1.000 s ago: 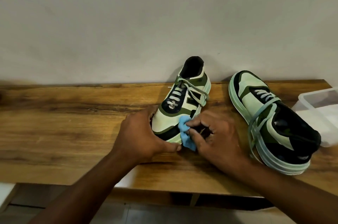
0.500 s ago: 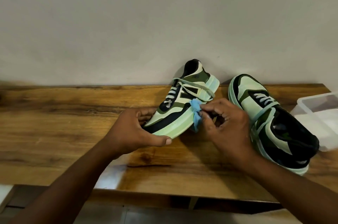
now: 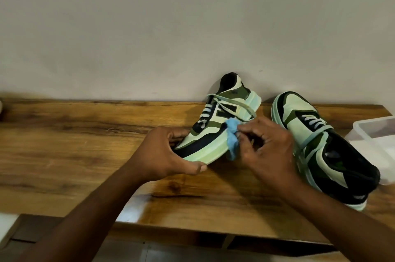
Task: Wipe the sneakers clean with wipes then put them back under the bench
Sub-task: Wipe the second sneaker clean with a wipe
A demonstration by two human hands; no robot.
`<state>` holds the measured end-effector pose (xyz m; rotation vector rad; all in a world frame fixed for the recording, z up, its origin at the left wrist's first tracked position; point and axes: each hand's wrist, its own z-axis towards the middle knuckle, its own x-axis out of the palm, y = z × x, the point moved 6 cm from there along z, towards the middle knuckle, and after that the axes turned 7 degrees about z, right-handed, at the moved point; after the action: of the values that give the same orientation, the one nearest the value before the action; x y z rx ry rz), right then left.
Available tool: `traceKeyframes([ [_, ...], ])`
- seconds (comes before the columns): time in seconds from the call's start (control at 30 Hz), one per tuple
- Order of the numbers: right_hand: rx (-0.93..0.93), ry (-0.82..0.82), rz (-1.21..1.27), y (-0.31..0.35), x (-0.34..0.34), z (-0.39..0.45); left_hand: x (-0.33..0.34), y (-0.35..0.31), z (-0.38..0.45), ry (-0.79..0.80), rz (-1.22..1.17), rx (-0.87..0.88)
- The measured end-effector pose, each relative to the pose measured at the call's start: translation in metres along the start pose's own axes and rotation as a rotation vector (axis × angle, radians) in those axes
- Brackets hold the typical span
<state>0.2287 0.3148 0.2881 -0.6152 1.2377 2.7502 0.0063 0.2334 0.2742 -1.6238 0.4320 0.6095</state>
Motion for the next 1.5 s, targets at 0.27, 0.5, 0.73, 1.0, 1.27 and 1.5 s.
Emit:
traceKeyframes([
  [0.27,-0.239,0.232,0.056,0.052,0.040,-0.024,0.001,-0.003,0.001,-0.023,0.027,0.045],
  [0.5,-0.102,0.081,-0.013,0.021,0.018,0.002,-0.003,0.000,0.003,0.033,0.003,0.039],
  [0.73,-0.132,0.085,-0.026,0.033,0.021,-0.003,-0.008,0.005,0.007,0.057,0.022,0.054],
  [1.0,-0.364,0.198,-0.084,0.047,0.022,-0.019,-0.011,0.011,0.005,0.134,-0.051,0.077],
  [1.27,-0.120,0.028,-0.077,0.012,0.005,0.005,-0.014,0.012,-0.001,0.183,0.052,0.079],
  [1.5,-0.134,0.009,-0.092,0.021,0.008,0.008,-0.011,-0.056,-0.023,-0.320,0.501,0.556],
])
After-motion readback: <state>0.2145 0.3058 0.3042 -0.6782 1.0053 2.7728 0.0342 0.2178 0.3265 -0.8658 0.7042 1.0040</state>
